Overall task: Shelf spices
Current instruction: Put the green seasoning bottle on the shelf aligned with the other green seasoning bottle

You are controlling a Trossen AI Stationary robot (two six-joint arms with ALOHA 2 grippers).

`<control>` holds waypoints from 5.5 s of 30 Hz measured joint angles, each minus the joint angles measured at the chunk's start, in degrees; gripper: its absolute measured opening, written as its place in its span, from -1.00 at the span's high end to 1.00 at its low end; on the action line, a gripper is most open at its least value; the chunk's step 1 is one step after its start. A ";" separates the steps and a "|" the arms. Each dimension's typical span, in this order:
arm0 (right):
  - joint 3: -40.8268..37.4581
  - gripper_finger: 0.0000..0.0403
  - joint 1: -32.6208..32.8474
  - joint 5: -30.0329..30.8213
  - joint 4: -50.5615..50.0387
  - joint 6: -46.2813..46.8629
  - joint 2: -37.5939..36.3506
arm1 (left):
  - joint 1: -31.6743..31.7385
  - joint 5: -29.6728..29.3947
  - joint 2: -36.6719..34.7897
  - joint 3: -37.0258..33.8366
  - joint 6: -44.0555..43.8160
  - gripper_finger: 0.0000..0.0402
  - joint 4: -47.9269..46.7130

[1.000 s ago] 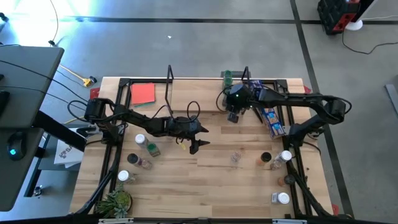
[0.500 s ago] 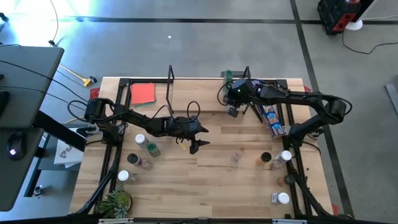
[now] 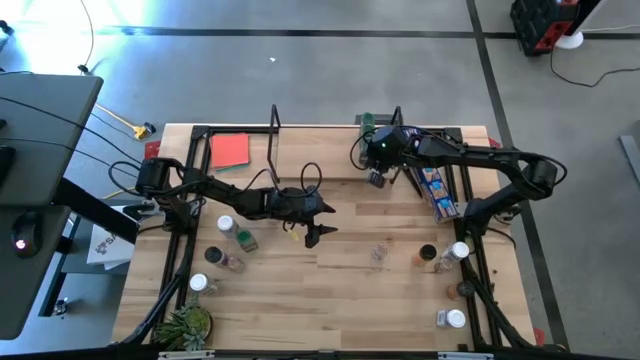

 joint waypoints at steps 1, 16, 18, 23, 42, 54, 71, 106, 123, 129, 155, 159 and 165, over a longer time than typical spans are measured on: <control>0.01 0.73 -0.03 0.06 -0.03 0.00 0.01 | 0.00 0.00 0.00 0.02 -0.02 -0.43 0.00; 0.05 0.73 -0.01 2.59 -0.89 0.20 -0.25 | 0.00 0.00 0.00 0.02 -0.02 -0.43 -0.02; 0.05 0.73 0.08 2.61 -1.33 0.43 -0.86 | 0.00 0.00 0.00 0.02 0.00 -0.43 -0.02; 0.05 0.73 0.79 2.72 -2.48 2.11 -4.83 | 0.02 0.38 -0.69 0.02 0.46 -0.43 -1.47; 0.05 0.73 19.73 -0.85 16.31 2.93 -2.44 | -0.39 -5.38 -33.83 0.46 4.86 -0.43 -64.54; 0.05 0.73 19.88 -0.76 18.84 0.17 1.22 | 0.75 -4.25 -41.57 7.12 -15.66 -0.43 -99.40; 0.03 0.73 20.46 -0.76 20.44 -0.75 1.22 | -21.17 -12.57 -32.99 7.12 -34.38 -0.43 -92.52; 0.01 0.73 29.93 -1.60 18.93 0.39 1.22 | -9.01 -8.68 -24.96 -1.18 -27.81 -0.14 -77.73; 0.01 0.73 33.27 2.72 15.64 1.61 0.99 | -7.78 2.56 -19.10 -1.88 -30.62 0.68 -52.74; 0.01 0.73 33.76 1.30 13.66 7.90 0.46 | -8.20 2.46 -21.16 -0.14 -27.53 0.76 -40.44; -0.50 -0.20 49.30 -0.10 24.46 19.94 5.84 | -17.22 6.22 -5.39 6.00 23.98 -0.48 -36.41; -0.48 -0.21 49.30 -0.26 24.01 21.51 5.57 | -16.89 5.00 -2.04 8.55 24.29 -0.50 -39.08; -0.50 -0.21 49.30 -1.11 22.07 22.32 5.57 | -16.63 5.11 1.87 9.62 22.31 -0.50 -42.31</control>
